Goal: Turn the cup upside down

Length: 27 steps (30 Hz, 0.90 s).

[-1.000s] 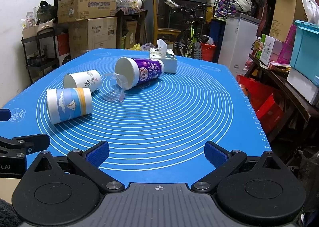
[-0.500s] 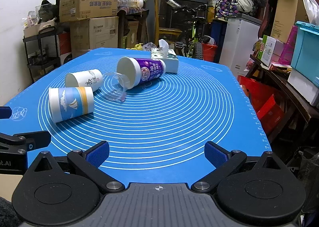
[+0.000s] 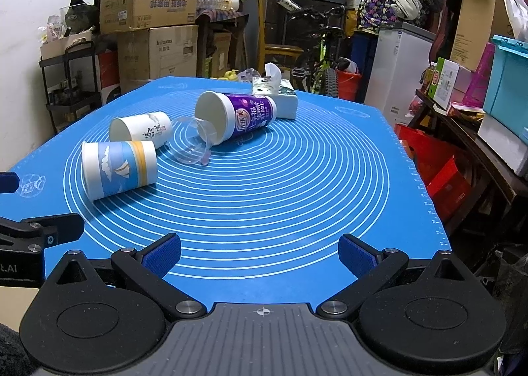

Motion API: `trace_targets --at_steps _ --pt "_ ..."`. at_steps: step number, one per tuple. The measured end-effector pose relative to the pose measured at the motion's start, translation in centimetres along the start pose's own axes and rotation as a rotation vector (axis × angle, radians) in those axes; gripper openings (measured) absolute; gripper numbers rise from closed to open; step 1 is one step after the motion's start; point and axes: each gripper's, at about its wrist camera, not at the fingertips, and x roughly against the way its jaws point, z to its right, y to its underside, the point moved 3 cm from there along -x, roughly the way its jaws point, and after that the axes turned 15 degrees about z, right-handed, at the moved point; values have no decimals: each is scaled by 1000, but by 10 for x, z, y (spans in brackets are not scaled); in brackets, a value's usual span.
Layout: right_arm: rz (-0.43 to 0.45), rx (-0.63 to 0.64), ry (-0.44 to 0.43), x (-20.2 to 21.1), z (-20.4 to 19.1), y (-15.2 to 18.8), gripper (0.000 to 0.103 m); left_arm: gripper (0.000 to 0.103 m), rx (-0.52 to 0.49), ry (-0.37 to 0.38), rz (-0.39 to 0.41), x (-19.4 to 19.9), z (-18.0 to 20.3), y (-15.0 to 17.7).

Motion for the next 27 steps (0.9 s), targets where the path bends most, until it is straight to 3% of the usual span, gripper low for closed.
trace_targets --at_steps 27 --pt "-2 -3 4 -1 0 0 101 102 -8 -4 -6 -1 0 3"
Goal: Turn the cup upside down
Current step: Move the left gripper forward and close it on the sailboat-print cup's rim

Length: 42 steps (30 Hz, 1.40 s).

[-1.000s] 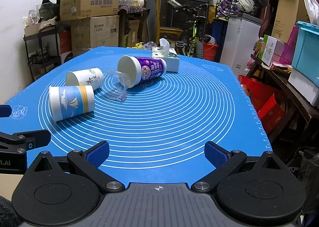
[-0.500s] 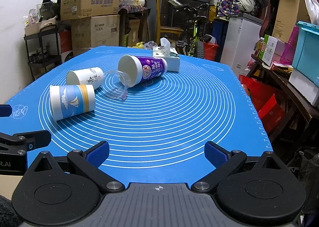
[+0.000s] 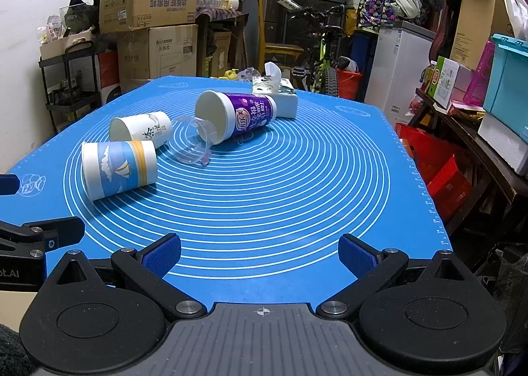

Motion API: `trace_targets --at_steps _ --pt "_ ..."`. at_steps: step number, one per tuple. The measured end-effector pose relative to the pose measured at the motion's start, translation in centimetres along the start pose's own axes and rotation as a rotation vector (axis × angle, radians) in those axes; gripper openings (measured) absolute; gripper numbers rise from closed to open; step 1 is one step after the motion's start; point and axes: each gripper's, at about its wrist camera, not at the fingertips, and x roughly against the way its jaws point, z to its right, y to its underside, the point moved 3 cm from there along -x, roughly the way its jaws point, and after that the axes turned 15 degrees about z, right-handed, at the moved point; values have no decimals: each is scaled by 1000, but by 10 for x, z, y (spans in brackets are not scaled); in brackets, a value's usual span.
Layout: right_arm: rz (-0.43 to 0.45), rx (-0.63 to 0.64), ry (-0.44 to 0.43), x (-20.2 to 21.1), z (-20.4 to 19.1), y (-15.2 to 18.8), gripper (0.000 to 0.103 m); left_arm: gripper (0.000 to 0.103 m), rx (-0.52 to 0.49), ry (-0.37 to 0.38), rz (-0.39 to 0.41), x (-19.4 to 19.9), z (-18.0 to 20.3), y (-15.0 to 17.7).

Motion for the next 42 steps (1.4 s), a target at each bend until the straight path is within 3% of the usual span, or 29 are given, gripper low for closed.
trace_targets --at_steps 7,13,19,30,33,36,42 --pt "-20 -52 -6 -11 8 -13 101 102 3 -22 -2 -13 -7 -6" --pt "-24 -57 -8 -24 23 -36 101 102 60 -31 -46 -47 -26 -10" --pt "-54 -66 -11 -42 36 -43 101 102 46 -36 -41 -79 -40 -12" --pt "-112 -57 -19 -67 38 -29 101 102 -5 92 -59 -115 -40 -15" --pt "-114 -48 -12 -70 37 -28 101 95 -12 119 -65 -122 -39 -16" --pt "-116 -42 -7 -72 37 -26 101 94 7 144 -68 -126 -39 -18" --pt "-129 -41 -3 -73 37 -23 101 92 -3 145 -70 -123 -39 -18"
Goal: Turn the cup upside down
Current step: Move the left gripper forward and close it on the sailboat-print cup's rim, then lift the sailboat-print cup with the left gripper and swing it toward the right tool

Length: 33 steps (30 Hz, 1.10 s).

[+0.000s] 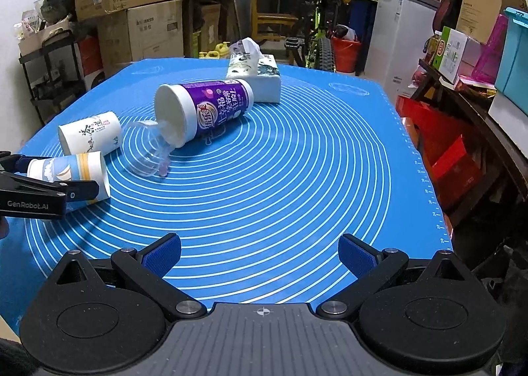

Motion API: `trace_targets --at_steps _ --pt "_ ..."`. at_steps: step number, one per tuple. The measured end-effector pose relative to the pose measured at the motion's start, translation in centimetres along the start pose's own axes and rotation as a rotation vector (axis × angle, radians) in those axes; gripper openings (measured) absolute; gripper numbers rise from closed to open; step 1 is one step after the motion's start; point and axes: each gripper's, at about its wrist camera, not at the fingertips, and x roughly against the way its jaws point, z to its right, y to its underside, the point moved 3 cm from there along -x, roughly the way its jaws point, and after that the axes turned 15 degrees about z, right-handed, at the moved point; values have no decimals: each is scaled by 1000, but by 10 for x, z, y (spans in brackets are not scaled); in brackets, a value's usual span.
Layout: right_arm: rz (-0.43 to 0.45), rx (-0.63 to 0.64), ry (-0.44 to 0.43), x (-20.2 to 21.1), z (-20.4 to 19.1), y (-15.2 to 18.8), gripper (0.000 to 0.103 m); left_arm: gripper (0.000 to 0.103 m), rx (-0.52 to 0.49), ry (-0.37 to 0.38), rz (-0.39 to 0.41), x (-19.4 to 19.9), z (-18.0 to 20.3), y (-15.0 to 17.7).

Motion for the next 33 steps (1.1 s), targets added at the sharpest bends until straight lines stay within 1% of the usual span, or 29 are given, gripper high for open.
trace_targets --at_steps 6,10,17,20,21,24,27,33 --pt "4 0 4 2 0 0 101 87 17 -15 5 5 1 -1" --pt "2 1 10 4 2 1 101 85 -1 -24 2 9 6 -1" --pt "2 -2 18 7 5 2 101 83 -47 2 -19 16 11 -1" --pt "1 1 20 8 5 3 101 83 -81 57 -61 8 10 6" --pt "1 2 20 8 5 3 101 83 -82 59 -65 4 9 8" --pt "1 3 19 8 4 4 101 82 -65 54 -54 -6 5 13" --pt "0 10 21 8 3 5 101 79 -44 79 -34 -8 4 12" --pt "-2 3 25 7 6 6 101 76 -13 95 -26 -1 6 11"
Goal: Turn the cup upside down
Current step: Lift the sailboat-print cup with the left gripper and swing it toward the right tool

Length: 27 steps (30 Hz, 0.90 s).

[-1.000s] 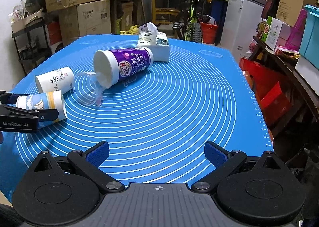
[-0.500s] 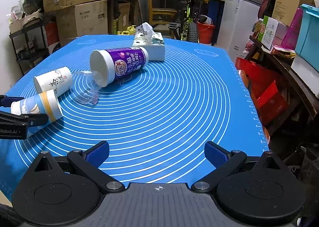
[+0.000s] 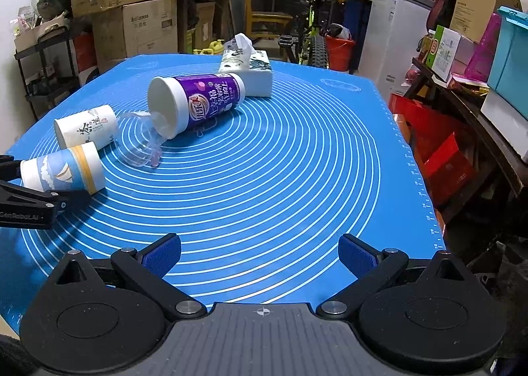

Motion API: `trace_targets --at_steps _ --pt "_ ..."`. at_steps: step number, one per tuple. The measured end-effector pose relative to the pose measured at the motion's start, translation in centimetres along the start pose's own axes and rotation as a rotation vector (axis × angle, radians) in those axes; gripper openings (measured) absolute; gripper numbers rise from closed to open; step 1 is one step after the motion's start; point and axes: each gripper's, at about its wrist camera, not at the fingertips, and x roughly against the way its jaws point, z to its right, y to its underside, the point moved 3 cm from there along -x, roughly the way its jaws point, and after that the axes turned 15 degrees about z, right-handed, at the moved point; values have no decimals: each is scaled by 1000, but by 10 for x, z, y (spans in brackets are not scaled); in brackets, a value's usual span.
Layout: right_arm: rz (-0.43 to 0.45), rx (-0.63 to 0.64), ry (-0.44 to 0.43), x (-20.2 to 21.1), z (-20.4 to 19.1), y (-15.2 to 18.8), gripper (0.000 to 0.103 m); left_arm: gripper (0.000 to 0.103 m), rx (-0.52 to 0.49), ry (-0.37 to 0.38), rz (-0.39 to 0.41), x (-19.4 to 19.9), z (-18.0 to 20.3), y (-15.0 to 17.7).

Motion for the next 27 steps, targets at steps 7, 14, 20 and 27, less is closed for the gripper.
trace_targets --at_steps 7,14,20,27 --pt "18 -3 4 8 4 -3 101 76 -10 -37 65 22 24 -8" --pt "42 -33 38 15 27 -9 101 76 19 -97 119 23 61 -19" --pt "41 -54 90 14 60 -10 101 76 36 -130 104 0 102 -18" --pt "18 -80 109 5 83 -4 101 76 41 -176 80 -19 129 -7"
